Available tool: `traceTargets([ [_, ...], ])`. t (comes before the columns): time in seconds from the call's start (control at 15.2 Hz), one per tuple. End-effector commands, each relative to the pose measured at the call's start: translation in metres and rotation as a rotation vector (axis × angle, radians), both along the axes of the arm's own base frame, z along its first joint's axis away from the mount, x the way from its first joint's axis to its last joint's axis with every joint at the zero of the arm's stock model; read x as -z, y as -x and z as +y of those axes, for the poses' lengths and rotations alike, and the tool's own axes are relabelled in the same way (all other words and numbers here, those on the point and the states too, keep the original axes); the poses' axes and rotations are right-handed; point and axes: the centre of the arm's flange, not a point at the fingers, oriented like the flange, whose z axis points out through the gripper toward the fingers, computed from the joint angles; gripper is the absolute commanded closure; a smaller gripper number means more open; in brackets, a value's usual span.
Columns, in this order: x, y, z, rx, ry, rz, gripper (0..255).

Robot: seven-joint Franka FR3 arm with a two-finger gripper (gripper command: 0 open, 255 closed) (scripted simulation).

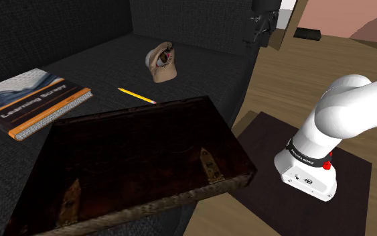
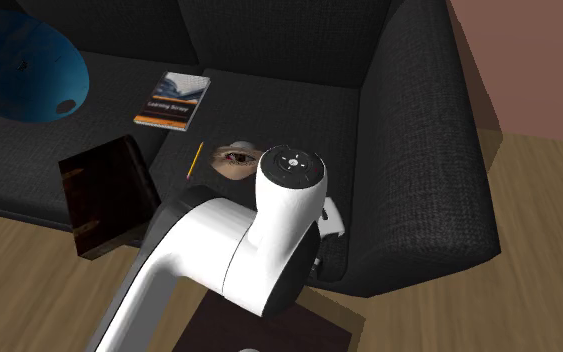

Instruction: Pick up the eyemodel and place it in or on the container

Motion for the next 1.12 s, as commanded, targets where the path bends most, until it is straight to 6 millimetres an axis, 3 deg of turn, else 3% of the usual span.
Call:
traceTargets([
  [0.0, 0.0, 0.0, 0.0, 0.0, 0.0, 0.0, 0],
  [0.53, -0.017, -0.041, 0.081, 0.319, -0.044, -0.066, 0],
  [1.06, -0.041, -0.103, 0.144, 0.638, -0.088, -0.131, 0],
])
